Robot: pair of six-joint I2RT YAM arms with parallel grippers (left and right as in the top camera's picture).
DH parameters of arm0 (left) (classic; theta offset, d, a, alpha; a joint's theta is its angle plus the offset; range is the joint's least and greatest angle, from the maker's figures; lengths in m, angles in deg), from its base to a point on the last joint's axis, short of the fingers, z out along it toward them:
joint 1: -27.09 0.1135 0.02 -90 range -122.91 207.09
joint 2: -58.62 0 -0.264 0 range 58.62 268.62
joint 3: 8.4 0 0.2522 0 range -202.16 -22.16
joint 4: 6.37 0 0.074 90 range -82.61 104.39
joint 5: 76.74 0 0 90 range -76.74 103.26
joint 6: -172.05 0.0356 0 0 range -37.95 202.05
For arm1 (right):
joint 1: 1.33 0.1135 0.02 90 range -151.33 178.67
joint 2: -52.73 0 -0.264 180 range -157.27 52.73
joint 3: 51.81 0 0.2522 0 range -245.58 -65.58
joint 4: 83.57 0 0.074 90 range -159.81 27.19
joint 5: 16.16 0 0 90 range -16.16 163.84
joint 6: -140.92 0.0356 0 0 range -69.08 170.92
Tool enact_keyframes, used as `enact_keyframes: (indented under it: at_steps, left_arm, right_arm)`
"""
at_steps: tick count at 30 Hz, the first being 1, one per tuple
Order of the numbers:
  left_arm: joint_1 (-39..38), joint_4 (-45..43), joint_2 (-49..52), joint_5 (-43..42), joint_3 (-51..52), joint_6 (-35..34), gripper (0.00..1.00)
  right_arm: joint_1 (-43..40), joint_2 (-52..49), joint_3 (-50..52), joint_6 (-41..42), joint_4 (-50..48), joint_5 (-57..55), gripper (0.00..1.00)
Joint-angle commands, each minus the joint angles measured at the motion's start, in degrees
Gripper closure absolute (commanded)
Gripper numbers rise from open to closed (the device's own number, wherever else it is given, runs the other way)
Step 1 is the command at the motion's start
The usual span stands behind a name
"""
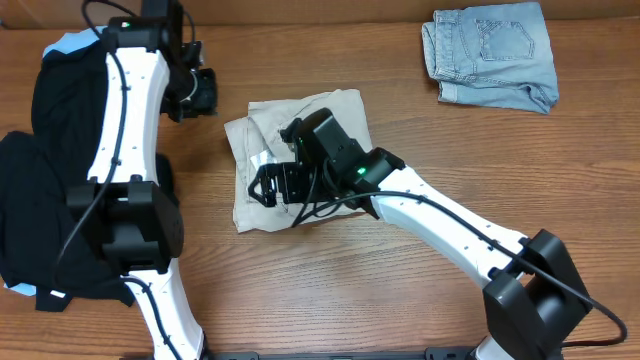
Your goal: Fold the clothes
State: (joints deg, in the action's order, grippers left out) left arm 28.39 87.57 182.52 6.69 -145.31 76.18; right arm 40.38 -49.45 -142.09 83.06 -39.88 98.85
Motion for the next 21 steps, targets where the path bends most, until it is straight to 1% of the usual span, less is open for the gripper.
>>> enact_keyframes:
  at_steps: [1,5,7,8,11,12,13,15,19,21]
  left_arm:
    - [0.20,0.00,-0.26,0.59,-1.22,-0.96,0.64]
    - [-0.15,0.00,-0.26,0.59,-1.11,-0.55,0.61]
    - [-0.33,-0.04,-0.24,0.59,-1.07,-0.57,0.61]
    - [-0.33,-0.09,-0.24,0.59,-1.07,-0.55,0.60]
    - [-0.37,-0.13,-0.24,0.61,-1.07,-0.55,0.59]
    - [-0.35,-0.13,-0.24,0.61,-1.07,-0.55,0.59]
    - [-0.35,-0.11,-0.24,0.61,-1.07,-0.55,0.59]
    - [-0.37,-0.11,-0.24,0.63,-1.07,-0.55,0.59]
    - [-0.37,-0.09,-0.24,0.66,-1.07,-0.52,0.58]
    - [-0.37,-0.07,-0.24,0.63,-1.07,-0.55,0.58]
  right_arm:
    - [-3.65,5.70,-0.94,-3.45,2.93,-3.04,0.00]
    - [-8.07,7.56,-0.92,-1.01,10.25,-10.95,0.00]
    - [-9.86,7.04,-0.46,-0.63,12.76,-12.87,0.07]
    - [-10.29,6.58,-0.28,-0.63,13.29,-12.96,0.14]
    - [-10.19,3.69,0.20,-0.42,13.11,-12.85,0.71]
    - [-9.79,2.69,0.33,0.15,12.81,-12.79,0.80]
    - [-8.72,0.13,0.39,2.67,12.35,-12.76,0.96]
    - [-7.45,-2.54,0.39,4.92,11.54,-12.52,0.96]
    - [-4.92,-6.67,0.39,6.80,11.06,-10.80,0.96]
    - [-3.82,-8.74,0.39,7.08,13.92,-11.30,0.96]
